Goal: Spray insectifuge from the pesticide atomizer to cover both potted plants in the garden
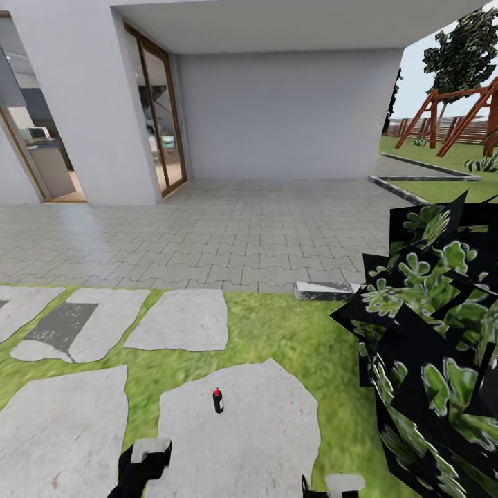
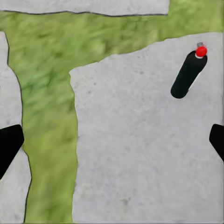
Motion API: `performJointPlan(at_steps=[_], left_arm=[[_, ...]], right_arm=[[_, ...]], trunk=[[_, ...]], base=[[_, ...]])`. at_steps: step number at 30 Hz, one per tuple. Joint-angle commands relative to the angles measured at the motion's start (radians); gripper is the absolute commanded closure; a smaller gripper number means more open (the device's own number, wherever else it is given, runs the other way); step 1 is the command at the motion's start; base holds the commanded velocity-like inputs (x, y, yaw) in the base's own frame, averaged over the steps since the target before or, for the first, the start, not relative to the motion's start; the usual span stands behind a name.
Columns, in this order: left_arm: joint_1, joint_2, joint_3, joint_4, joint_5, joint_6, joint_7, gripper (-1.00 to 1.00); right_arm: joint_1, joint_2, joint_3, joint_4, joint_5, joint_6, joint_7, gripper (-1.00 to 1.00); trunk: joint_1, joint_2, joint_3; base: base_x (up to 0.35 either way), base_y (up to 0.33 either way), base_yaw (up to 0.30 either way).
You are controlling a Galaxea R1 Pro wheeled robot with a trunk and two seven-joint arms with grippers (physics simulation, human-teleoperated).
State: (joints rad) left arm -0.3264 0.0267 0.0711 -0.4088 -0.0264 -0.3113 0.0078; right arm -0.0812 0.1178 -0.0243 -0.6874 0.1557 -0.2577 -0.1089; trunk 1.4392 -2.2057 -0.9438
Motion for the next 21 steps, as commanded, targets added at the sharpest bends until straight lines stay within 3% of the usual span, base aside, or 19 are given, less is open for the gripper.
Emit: performJointPlan(at_steps=[1, 6, 7, 10, 13, 18, 19, 20, 21], left_arm=[[-0.027, 0.0, 0.002, 0.001, -0.003, -0.001, 0.002, -1.0], [-0.098, -0.001, 0.002, 0.001, 0.0, 0.04, 0.003, -1.0], [-0.111, -0.001, 0.003, 0.001, 0.0, 0.068, 0.003, -1.0], [-0.125, -0.002, 0.002, -0.007, -0.002, 0.102, 0.003, -1.0], [-0.152, -0.002, 0.002, -0.011, -0.005, 0.115, 0.003, -1.0], [-0.188, 0.002, -0.002, -0.008, -0.008, 0.116, 0.0, -1.0], [-0.189, 0.002, -0.006, -0.005, -0.01, 0.11, -0.002, -1.0], [-0.188, 0.002, -0.017, -0.01, -0.034, 0.112, -0.002, -1.0], [-0.187, 0.002, -0.025, -0.012, -0.049, 0.114, -0.001, -1.0]], right_arm=[[-0.013, 0.008, 0.03, -0.027, 0.01, 0.005, -0.005, -1.0], [-0.115, 0.035, 0.146, -0.121, 0.009, 0.1, -0.006, -1.0], [-0.167, 0.057, 0.184, -0.148, 0.009, 0.169, -0.006, -1.0], [-0.246, 0.057, 0.243, -0.189, 0.008, 0.282, -0.006, -1.0], [-0.31, 0.057, 0.28, -0.234, 0.006, 0.353, -0.006, -1.0], [-0.4, 0.057, 0.3, -0.348, 0.0, 0.39, -0.007, -1.0], [-0.423, 0.057, 0.313, -0.451, -0.002, 0.398, -0.008, -1.0], [-0.427, 0.057, 0.348, -0.48, -0.001, 0.407, -0.007, -1.0], [-0.427, 0.057, 0.354, -0.481, -0.001, 0.407, -0.007, -1.0]], trunk=[[0.0, 0.0, -0.001], [0.0, 0.0, -0.001], [0.0, 0.0, -0.001], [0.0, 0.0, -0.001], [0.0, 0.0, -0.001], [0.0, 0.0, -0.001], [0.0, 0.0, -0.001], [0.0, 0.0, -0.001], [0.0, 0.0, -0.001]], base=[[0.0, 0.0, 0.0], [0.0, 0.0, 0.0], [0.0, 0.0, 0.0], [0.0, 0.0, 0.0], [0.0, 0.0, 0.0], [0.0, 0.0, 0.0], [0.0, 0.0, 0.0], [0.0, 0.0, 0.0], [0.0, 0.0, 0.0]])
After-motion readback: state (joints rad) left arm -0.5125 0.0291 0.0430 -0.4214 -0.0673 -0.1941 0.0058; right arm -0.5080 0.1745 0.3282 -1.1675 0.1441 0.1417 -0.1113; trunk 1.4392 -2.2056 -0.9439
